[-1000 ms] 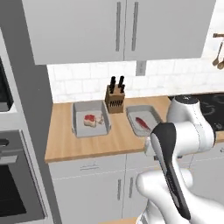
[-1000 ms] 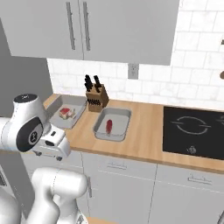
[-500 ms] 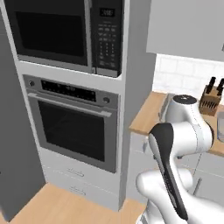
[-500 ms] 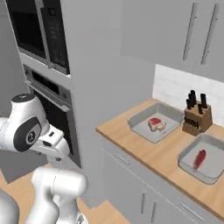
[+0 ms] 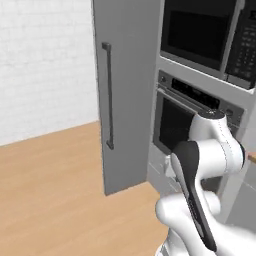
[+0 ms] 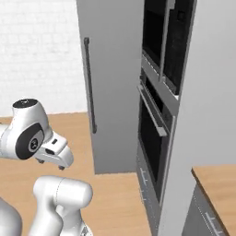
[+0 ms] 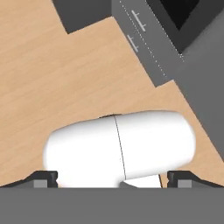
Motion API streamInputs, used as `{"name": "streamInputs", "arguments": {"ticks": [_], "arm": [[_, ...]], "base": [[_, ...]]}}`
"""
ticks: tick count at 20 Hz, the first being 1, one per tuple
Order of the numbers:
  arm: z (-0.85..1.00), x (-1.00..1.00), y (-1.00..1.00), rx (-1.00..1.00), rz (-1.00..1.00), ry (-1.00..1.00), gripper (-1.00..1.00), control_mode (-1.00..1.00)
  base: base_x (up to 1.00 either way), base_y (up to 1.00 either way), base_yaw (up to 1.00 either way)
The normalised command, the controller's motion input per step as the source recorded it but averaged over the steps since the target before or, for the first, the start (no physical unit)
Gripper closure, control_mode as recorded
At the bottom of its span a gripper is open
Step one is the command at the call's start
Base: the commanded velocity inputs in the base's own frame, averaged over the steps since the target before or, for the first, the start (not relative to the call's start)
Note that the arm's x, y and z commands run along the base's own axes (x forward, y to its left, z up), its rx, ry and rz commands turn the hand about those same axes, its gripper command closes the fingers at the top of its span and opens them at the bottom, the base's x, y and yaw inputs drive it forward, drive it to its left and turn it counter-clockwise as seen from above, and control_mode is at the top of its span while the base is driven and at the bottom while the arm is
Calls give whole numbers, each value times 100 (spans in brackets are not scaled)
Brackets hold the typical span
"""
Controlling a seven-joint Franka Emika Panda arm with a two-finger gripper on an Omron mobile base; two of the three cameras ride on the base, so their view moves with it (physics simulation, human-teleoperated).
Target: Place one garlic and one steak in each tupperware on the nearby counter, to pack two identical lunches.
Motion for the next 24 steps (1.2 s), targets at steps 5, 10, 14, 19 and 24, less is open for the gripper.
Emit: {"name": "streamInputs", "arguments": {"ticks": [5, 10, 14, 19, 24], "arm": [[0, 0, 0, 0, 0, 0, -100, 100], [0, 0, 0, 0, 0, 0, -100, 100], [0, 0, 0, 0, 0, 0, -100, 100], [0, 0, 0, 0, 0, 0, -100, 100], [0, 0, 0, 0, 0, 0, -100, 100]], "base": [[57, 89, 35], [100, 99, -45], [52, 98, -65], [17, 100, -56], [100, -13, 1]]}}
